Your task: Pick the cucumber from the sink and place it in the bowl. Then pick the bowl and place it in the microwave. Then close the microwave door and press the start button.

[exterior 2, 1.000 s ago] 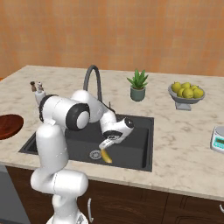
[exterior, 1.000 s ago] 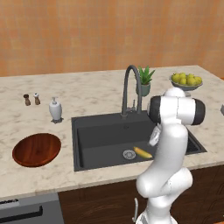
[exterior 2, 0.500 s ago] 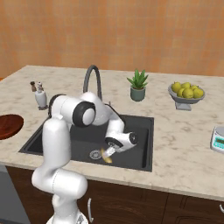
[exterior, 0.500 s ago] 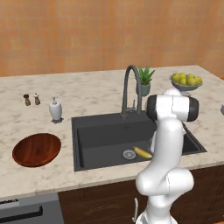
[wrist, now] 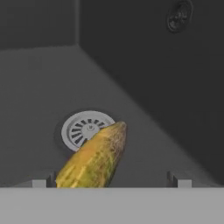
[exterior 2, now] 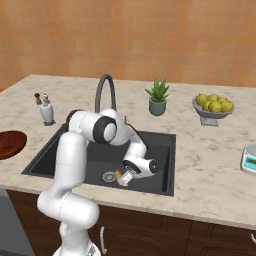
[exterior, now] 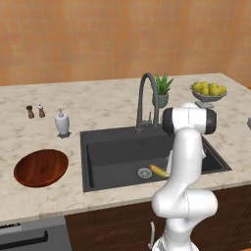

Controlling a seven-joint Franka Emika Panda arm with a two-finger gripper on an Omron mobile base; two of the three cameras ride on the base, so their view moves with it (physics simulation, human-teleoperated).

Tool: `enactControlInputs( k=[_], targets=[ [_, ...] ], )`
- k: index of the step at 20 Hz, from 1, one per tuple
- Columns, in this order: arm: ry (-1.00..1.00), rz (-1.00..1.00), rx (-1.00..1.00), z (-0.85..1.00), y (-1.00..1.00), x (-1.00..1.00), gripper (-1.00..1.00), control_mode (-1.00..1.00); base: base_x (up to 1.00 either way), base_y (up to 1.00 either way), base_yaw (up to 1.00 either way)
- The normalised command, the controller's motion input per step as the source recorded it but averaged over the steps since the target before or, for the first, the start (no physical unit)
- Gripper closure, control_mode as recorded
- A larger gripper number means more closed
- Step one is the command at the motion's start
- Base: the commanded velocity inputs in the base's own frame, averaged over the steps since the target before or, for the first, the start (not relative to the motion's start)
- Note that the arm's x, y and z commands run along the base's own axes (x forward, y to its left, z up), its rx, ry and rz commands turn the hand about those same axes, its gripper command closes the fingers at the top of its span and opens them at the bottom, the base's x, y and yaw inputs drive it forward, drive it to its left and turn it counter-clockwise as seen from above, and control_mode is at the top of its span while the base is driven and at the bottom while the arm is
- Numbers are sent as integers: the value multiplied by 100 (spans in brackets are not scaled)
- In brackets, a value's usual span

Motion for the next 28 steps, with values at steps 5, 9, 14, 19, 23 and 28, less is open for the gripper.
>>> enactControlInputs(
  k=[5, 9, 14, 19, 23, 28],
  targets=[
    [-1, 1, 0, -22, 0, 34, -100, -100, 0, 0, 0],
    [-4, 1, 0, -41, 0, 10, -100, -100, 0, 0, 0],
    [0, 0, 0, -16, 0, -1, -100, -100, 0, 0, 0],
    [0, 0, 4, 15, 15, -20, -100, -100, 0, 0, 0],
    [12, 0, 3, 21, 21, -22, -100, -100, 0, 0, 0],
    [22, 0, 0, 9, 18, -11, -100, -100, 0, 0, 0]
  ],
)
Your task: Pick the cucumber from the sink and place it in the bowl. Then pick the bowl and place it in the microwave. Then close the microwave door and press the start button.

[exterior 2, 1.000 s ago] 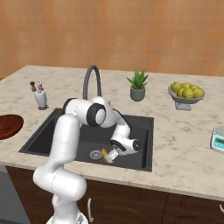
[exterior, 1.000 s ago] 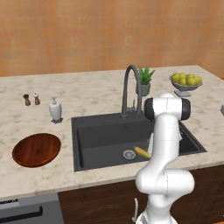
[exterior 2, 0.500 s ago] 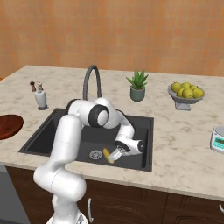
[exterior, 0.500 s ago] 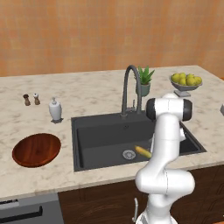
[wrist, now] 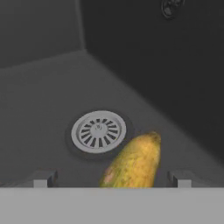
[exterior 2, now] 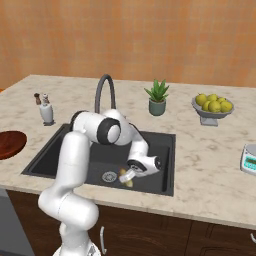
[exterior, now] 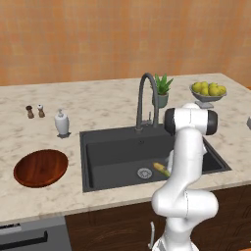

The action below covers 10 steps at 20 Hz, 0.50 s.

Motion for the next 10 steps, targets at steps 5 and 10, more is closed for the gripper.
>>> enactControlInputs(
  k=[5, 10],
  targets=[
    [6, 0, 1, -17, 10, -8, -100, -100, 0, 0, 0],
    [-1, 0, 6, -51, 0, -6, -100, -100, 0, 0, 0]
  ],
)
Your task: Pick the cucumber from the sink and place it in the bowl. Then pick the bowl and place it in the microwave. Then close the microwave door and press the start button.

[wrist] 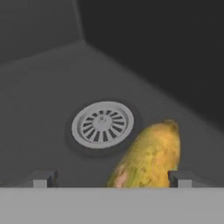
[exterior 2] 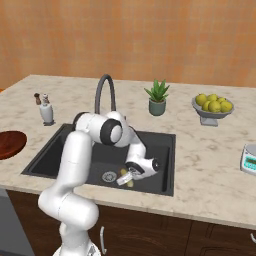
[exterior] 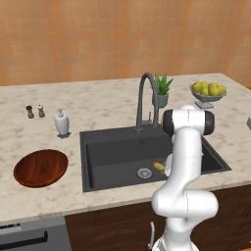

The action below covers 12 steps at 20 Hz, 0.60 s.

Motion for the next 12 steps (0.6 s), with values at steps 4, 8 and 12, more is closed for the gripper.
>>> enactControlInputs(
  k=[4, 8, 12],
  targets=[
    [-1, 0, 4, -45, 0, -1, -100, -100, 0, 0, 0],
    [0, 0, 0, -33, 15, 0, 100, -100, 0, 0, 0],
    [0, 0, 0, -20, 22, 0, 100, -100, 0, 0, 0]
  ],
)
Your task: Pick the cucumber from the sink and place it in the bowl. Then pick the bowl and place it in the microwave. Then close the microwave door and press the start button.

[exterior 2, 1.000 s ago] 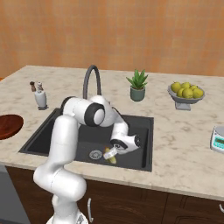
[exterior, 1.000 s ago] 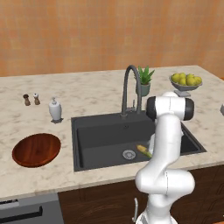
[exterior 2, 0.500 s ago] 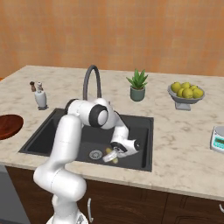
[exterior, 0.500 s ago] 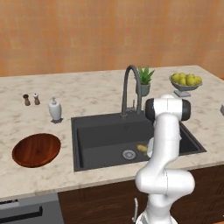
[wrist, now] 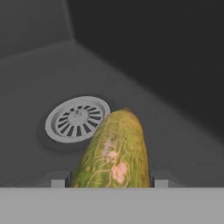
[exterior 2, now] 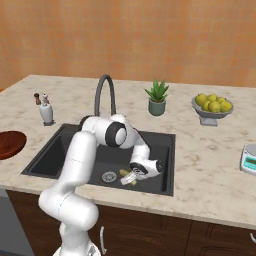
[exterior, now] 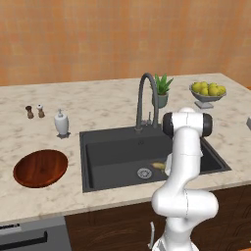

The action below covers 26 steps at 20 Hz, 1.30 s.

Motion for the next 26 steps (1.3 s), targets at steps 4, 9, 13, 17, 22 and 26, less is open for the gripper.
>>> enactControlInputs(
  k=[4, 9, 13, 17, 22, 26],
  targets=[
    [-7, 0, 0, -3, 11, -1, 100, -100, 0, 0, 0],
    [-21, -1, 0, 80, 0, -35, 100, -100, 0, 0, 0],
    [-11, 0, -3, 100, 0, -30, 100, -100, 0, 0, 0],
    [-3, 0, -4, 100, -6, -10, 100, -100, 0, 0, 0],
    [0, 0, -8, 100, -24, -23, 100, -100, 0, 0, 0],
    [-3, 0, -3, 100, -8, -54, 100, -100, 0, 0, 0]
  ],
)
